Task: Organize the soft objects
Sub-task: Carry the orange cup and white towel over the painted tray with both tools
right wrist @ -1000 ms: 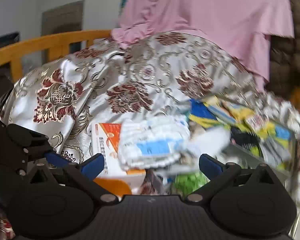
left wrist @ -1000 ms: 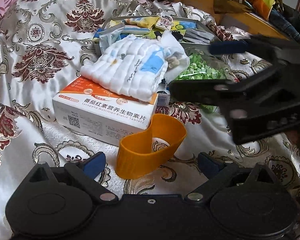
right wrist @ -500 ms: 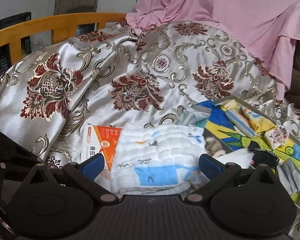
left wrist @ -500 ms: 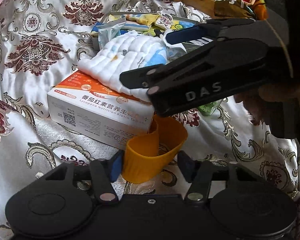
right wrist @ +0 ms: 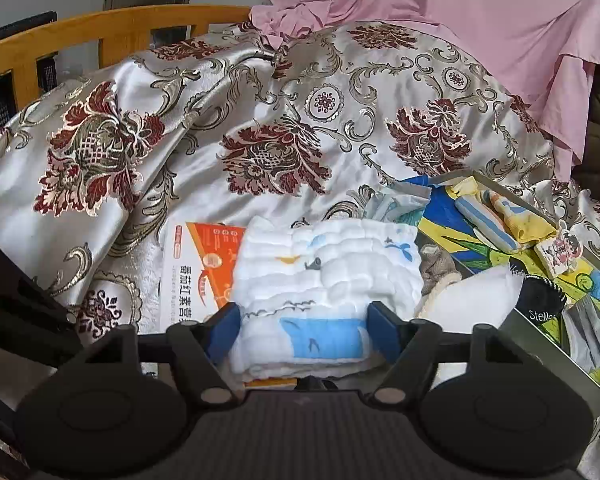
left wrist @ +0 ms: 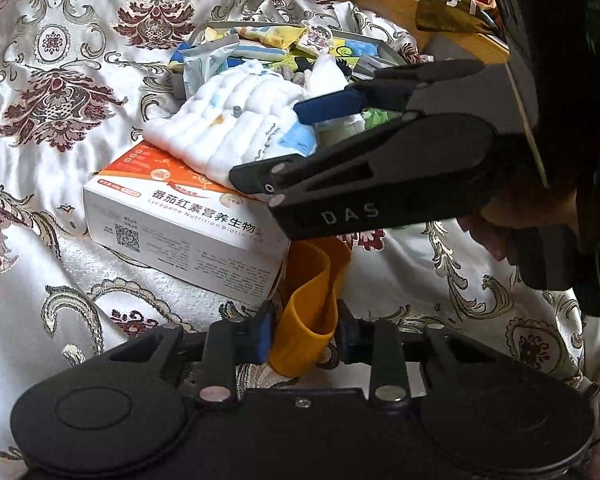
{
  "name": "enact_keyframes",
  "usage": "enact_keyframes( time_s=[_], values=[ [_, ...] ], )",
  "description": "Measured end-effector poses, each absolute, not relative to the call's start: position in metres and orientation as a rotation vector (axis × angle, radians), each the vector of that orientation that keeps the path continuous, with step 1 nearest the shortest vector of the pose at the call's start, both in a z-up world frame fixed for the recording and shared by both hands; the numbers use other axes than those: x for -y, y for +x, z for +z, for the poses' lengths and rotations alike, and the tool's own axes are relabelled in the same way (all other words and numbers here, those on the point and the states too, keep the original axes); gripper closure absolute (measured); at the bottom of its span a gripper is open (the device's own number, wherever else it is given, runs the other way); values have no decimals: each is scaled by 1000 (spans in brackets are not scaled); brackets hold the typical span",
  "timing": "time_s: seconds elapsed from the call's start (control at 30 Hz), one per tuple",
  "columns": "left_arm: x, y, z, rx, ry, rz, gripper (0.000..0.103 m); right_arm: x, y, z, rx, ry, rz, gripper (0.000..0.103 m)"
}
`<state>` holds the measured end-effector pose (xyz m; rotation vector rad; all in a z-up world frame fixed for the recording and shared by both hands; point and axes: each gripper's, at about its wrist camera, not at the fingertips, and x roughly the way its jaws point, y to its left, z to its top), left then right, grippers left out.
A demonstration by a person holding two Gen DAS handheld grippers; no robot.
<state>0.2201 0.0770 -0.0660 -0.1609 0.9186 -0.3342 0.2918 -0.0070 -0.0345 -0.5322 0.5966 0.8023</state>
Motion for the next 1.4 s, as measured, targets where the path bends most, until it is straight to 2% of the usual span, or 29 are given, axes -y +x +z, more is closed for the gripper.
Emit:
enact_keyframes(
  time_s=[0.23,0.43,0.7,1.4],
  values=[
    [-78,219,-62,-891,-196,-370,74,12,291,-35,-643,-487,795,69],
    [-75,217,-60,-879,-193,-378,76,15,274,-33,-620,-522,777,84],
    [-71,209,-51,-819,-163,-410,77,30,245,-19,-578,-564,750,89],
    [-52,167,-21,-574,-40,-453,77,132,183,26,-490,-455,569,89]
  ],
)
